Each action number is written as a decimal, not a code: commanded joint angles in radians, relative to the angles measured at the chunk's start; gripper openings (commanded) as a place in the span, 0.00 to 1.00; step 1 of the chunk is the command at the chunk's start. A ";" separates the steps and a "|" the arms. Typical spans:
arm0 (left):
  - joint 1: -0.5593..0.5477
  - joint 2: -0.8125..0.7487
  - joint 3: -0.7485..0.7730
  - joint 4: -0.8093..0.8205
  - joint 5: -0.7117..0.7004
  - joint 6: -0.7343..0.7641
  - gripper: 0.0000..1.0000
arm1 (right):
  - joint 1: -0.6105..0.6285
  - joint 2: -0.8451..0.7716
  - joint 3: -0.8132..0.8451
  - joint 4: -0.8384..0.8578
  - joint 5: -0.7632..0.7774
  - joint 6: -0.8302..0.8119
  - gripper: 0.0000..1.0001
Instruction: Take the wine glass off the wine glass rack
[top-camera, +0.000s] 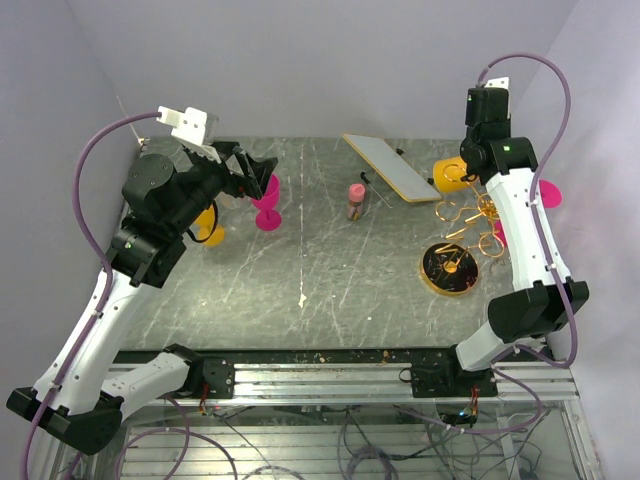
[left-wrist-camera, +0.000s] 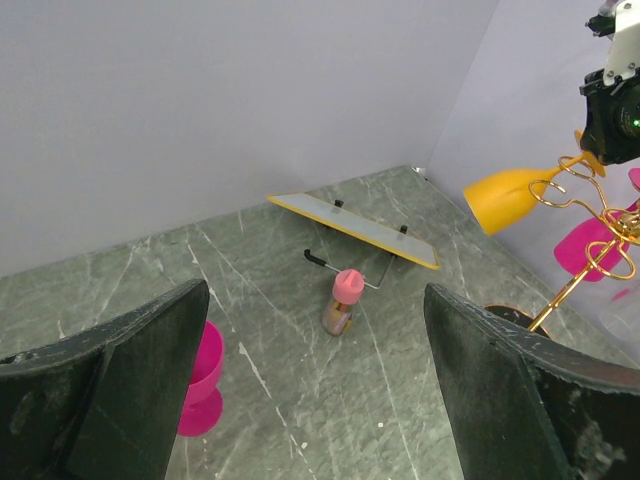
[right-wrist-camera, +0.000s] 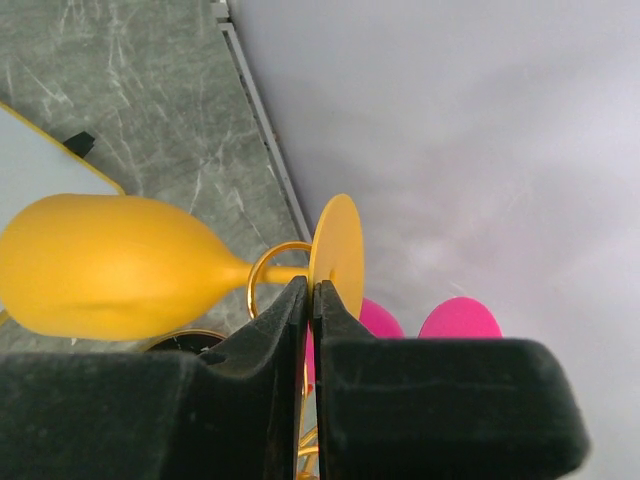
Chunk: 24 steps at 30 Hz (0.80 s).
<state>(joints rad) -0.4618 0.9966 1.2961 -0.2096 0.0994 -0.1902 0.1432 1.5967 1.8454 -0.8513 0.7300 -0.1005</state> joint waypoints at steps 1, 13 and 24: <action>-0.012 -0.012 -0.013 0.040 -0.019 0.009 0.99 | 0.002 -0.034 -0.006 0.027 -0.016 -0.051 0.00; -0.023 -0.013 -0.015 0.041 -0.025 0.012 0.99 | 0.026 -0.083 -0.068 0.027 0.028 -0.097 0.00; -0.023 -0.010 -0.017 0.044 -0.017 0.008 0.99 | 0.040 -0.150 -0.164 0.059 0.082 -0.102 0.00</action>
<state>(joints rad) -0.4751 0.9966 1.2850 -0.2062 0.0963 -0.1902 0.1783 1.4864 1.7161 -0.8249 0.7704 -0.1967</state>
